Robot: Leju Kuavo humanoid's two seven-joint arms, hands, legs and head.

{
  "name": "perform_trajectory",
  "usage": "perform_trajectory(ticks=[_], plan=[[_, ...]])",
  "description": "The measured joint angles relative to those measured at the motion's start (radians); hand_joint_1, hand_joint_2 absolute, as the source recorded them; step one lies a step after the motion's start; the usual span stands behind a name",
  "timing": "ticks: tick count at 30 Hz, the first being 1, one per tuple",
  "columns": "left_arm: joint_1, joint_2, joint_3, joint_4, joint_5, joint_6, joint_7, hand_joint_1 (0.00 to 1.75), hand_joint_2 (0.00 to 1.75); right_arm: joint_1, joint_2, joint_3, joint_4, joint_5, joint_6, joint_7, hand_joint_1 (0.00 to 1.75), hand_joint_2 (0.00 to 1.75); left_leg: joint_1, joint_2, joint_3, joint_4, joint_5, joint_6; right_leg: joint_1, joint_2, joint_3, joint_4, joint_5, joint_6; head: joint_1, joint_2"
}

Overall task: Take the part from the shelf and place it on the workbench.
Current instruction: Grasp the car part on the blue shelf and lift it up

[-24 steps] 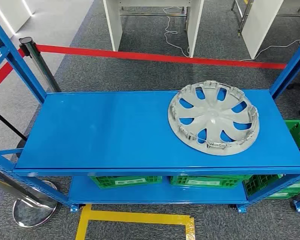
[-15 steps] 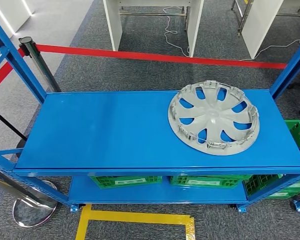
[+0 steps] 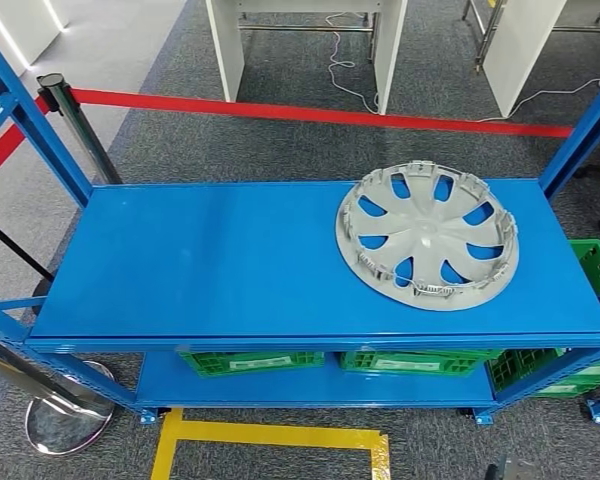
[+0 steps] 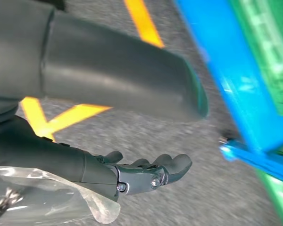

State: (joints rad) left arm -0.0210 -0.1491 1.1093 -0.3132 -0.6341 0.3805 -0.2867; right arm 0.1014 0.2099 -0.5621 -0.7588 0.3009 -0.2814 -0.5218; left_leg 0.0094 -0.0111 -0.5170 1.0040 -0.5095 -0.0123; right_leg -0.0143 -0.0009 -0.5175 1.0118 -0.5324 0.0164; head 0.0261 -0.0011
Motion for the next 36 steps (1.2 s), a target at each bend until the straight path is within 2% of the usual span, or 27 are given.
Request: perform_trajectory(ticks=[6, 13, 29, 36], plan=[[-0.009, -0.021, 0.081, 0.004, -0.068, 0.041, -0.025, 0.00, 0.00, 0.038, 0.043, -0.026, -0.181, 0.041, 0.004, -0.056, 0.00, 0.00, 0.000, 0.000, 0.000, 0.000, 0.000, 0.000, 0.000, 0.000, 0.000, 0.000, 0.000, 0.000, 0.000, 0.000], [-0.015, -0.031, 0.128, 0.011, -0.126, 0.074, -0.035, 0.00, 0.00, 0.108, 0.079, -0.006, -0.411, 0.069, -0.001, -0.088, 0.00, 0.00, 0.000, 0.000, 0.000, 0.000, 0.000, 0.000, 0.000, 0.000, 0.000, 0.000, 0.000, 0.000, 0.000, 0.000], [-0.021, -0.040, 0.167, 0.026, -0.206, 0.081, -0.057, 0.00, 0.00, 0.281, 0.116, 0.158, -0.970, 0.142, -0.156, -0.136, 0.00, 0.00, 0.000, 0.000, 0.000, 0.000, 0.000, 0.000, 0.000, 0.001, 0.000, 0.000, 0.000, 0.000, 0.000, 0.000], [-0.022, -0.043, 0.164, 0.032, -0.273, 0.048, -0.093, 0.00, 0.00, 0.303, 0.092, 0.270, -1.165, 0.140, -0.192, -0.141, 0.00, 0.00, 0.000, 0.000, 0.000, 0.000, 0.000, 0.000, 0.000, 0.001, 0.000, 0.000, 0.000, 0.000, 0.000, 0.000]])
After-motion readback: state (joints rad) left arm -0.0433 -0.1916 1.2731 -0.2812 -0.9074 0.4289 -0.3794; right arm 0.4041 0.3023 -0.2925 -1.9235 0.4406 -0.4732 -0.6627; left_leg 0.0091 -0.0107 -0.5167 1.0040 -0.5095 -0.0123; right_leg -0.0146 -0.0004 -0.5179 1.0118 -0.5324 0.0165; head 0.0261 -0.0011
